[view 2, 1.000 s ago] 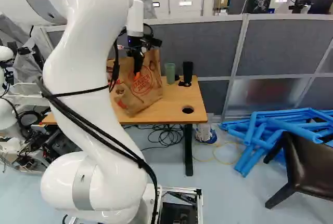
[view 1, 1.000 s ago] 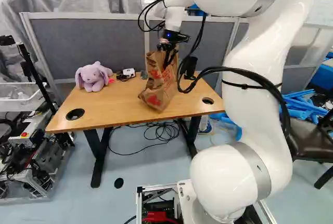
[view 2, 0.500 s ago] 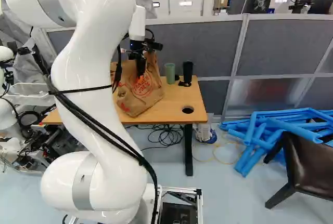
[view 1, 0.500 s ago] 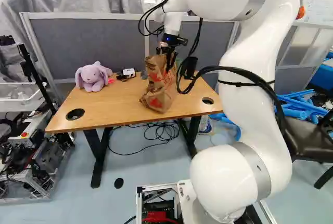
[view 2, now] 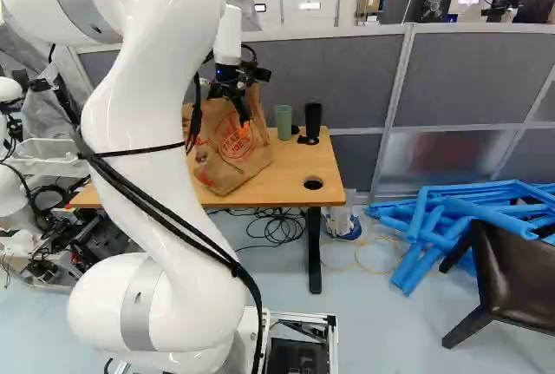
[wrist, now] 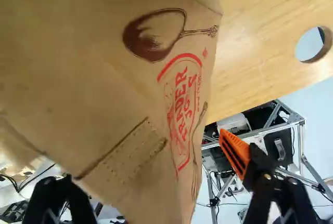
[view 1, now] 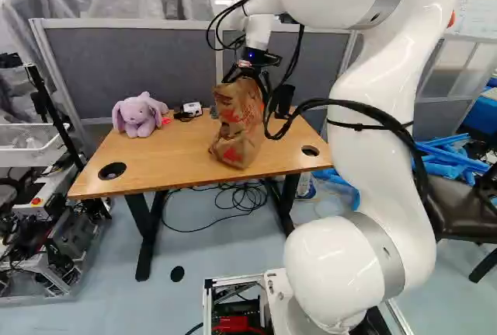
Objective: Pick up the bag on the ground and place it on the table
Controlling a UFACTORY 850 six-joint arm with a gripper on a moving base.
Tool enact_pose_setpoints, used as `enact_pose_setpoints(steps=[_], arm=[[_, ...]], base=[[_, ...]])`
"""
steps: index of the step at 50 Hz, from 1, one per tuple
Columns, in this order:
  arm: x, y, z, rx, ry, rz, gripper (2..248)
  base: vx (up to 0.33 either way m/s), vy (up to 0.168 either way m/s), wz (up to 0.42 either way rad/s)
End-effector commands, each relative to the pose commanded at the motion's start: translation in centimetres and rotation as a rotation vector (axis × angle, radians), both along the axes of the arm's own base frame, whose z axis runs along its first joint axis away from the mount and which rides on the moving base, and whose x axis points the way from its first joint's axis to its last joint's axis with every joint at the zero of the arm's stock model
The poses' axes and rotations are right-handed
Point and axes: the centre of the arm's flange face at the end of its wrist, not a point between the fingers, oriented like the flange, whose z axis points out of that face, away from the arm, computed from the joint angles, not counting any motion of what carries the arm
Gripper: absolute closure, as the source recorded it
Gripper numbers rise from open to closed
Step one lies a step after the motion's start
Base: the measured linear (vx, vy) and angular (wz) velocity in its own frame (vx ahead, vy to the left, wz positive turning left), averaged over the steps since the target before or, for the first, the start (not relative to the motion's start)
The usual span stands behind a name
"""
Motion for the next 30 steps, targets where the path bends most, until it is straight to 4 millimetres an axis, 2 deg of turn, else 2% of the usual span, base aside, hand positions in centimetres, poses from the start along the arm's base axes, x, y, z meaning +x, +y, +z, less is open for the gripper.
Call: enact_pose_setpoints(steps=[30], arm=[[-1.9,-0.2,4.8,0.009,-0.082,0.0,3]], base=[[0.0,0.0,0.0]])
